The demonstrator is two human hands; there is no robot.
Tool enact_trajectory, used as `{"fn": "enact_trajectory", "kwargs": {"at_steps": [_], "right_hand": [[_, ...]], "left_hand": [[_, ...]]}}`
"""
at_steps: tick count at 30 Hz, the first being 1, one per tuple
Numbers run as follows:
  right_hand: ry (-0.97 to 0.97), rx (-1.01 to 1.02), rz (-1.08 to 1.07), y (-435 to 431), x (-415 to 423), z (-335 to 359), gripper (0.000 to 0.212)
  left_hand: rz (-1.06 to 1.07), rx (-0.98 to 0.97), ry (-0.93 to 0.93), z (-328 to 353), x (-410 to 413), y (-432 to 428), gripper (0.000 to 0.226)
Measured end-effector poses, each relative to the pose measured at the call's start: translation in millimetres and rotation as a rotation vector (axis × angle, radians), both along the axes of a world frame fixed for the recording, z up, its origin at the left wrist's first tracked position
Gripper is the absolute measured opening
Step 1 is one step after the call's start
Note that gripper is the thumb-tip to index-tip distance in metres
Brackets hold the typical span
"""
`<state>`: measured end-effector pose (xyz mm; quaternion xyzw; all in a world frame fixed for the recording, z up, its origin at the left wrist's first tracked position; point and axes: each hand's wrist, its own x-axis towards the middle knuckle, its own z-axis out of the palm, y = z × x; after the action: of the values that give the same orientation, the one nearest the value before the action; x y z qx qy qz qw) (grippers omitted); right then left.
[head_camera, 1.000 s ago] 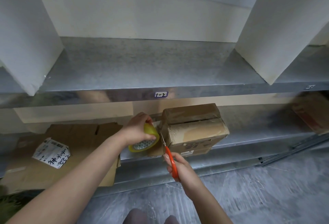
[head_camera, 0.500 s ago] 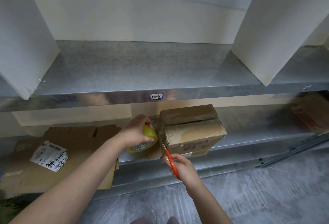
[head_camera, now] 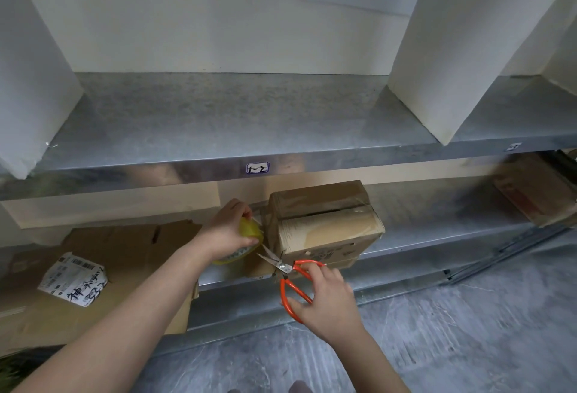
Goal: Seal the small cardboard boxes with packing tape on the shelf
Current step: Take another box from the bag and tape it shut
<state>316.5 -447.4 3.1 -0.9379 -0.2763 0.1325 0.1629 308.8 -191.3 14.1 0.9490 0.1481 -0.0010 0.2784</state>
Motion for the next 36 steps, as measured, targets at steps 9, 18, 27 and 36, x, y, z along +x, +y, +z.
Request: {"fn": "enact_trajectory", "kwargs": {"at_steps": [9,18,27,36], "right_hand": [[-0.361,0.008,0.073,-73,30,5,0.049],[-0.381,0.015,-0.139,-188,126,-38,0.043],[-0.065,-0.005,-0.252,-176,238,-65,0.049],[0.080,-0.137,-0.042,-149,268,-102,0.072]], "left_hand": [[0.057,0.034,0.000,-7,-3,-8,0.051],[0.182,0.056,0.004,-11,-6,-23,0.050],[0.330,0.072,0.039,-4,0,-57,0.048],[0.387,0.059,0.056,-3,5,-73,0.047]]}}
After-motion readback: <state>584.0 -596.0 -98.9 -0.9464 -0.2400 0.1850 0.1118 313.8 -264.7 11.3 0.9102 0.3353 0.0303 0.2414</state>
